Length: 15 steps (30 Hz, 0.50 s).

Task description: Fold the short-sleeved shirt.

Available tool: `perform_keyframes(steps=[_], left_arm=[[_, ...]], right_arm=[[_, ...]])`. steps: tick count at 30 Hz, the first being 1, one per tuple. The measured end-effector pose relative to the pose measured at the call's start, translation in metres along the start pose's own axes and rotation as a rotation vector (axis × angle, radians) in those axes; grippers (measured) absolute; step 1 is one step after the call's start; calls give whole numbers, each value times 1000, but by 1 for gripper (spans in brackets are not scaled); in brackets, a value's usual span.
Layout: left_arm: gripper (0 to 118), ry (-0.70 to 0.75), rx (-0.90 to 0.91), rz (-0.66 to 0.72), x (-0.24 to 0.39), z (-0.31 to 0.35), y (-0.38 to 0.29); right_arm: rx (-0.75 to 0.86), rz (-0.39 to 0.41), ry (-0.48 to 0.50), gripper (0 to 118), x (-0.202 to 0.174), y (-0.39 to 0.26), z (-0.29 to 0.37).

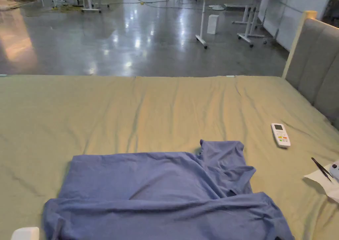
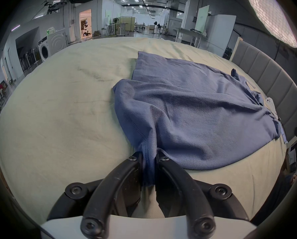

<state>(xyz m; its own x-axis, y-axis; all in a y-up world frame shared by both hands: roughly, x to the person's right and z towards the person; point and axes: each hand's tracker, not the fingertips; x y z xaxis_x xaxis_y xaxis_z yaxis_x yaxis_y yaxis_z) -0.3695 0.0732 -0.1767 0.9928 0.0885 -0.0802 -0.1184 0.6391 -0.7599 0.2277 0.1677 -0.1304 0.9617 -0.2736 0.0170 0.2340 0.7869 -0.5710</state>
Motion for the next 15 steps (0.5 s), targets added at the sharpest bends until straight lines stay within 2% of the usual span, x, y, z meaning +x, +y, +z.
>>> perform_keyframes(steps=[2,5,8,9,10,11,12,13,14,15], left_arm=[[14,1,-1,2,-1,-1,1],[14,-4,4,8,-3,-1,1],[14,-8,8,11,-4,-1,1],[14,-7,8,10,3,10,3],[15,-2,8,5,6,12,4],[15,4,11,-2,8,13,4],[15,13,17,-21,9,13,3],[15,17,25,-38,9,12,1],[15,16,27,-28,8,13,1],[15,5,20,9,4,17,6]], right_arm=[[-70,-18,-20,76,7,9,-25],[-111,17,-96,76,15,12,-63],[-219,38,-163,75,28,-2,-103],[-261,72,-192,67,25,-8,-110],[-245,106,-166,42,20,-17,-109],[-215,131,-152,30,15,-23,-107],[-179,165,-165,26,9,-24,-103],[-195,158,-180,14,8,-22,-103],[-193,144,-169,10,9,-22,-102],[-122,142,-184,9,9,-21,-98]])
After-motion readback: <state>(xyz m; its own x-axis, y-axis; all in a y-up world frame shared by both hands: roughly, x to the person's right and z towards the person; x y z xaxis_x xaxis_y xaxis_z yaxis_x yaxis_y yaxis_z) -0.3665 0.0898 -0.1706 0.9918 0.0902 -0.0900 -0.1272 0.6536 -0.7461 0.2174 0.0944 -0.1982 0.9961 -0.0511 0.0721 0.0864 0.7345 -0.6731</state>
